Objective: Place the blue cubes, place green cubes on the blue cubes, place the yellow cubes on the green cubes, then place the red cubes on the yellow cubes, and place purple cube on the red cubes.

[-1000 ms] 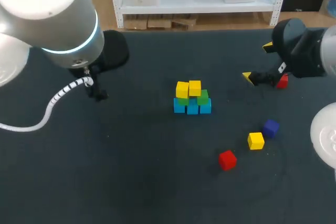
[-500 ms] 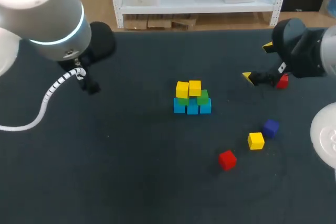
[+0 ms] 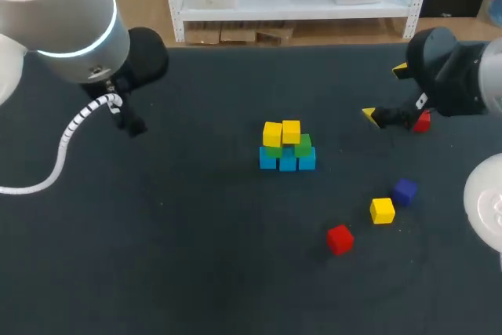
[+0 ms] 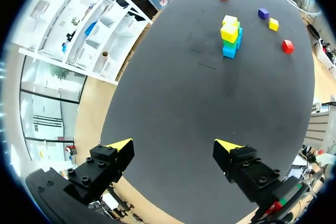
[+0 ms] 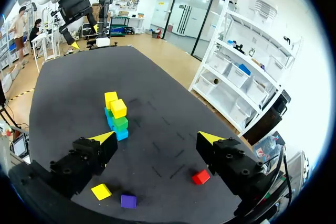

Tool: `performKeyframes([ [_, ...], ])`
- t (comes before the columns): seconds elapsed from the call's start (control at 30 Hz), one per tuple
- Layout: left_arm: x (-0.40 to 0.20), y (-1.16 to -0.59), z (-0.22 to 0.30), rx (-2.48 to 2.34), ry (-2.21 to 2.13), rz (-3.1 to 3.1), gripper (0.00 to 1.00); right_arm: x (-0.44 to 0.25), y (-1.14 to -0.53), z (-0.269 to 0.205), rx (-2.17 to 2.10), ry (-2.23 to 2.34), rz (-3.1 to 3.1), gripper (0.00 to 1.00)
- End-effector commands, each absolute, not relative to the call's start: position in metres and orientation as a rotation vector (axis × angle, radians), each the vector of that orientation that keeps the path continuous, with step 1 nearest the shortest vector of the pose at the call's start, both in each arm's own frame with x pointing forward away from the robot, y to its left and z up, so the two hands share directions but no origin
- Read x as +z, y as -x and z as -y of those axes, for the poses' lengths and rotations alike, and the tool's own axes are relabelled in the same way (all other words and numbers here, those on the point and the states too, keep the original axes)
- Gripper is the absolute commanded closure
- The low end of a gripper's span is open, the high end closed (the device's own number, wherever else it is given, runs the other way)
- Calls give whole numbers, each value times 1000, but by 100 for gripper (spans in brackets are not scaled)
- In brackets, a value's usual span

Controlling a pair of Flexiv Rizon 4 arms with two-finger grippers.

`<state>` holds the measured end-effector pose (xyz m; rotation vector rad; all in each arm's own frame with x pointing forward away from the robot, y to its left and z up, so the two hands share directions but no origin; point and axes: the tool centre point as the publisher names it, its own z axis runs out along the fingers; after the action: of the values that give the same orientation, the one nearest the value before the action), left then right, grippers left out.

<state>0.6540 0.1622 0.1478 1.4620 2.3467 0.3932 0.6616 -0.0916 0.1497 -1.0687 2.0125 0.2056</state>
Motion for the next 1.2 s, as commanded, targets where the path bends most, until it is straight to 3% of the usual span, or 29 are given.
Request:
performKeyframes([
  [0.03,148,-656,-161,393,-1466,-2351,0,150,-661,91,196,1067,-2014,0],
  [0.17,148,-656,-161,393,-1466,-2351,0,150,-661,91,196,1067,-2014,0],
  [0.57,141,-677,-172,30,-926,-2231,0,150,-661,91,196,1067,-2014,0],
  [1.2,162,-698,-165,28,-909,-2168,0,150,-661,91,196,1067,-2014,0],
])
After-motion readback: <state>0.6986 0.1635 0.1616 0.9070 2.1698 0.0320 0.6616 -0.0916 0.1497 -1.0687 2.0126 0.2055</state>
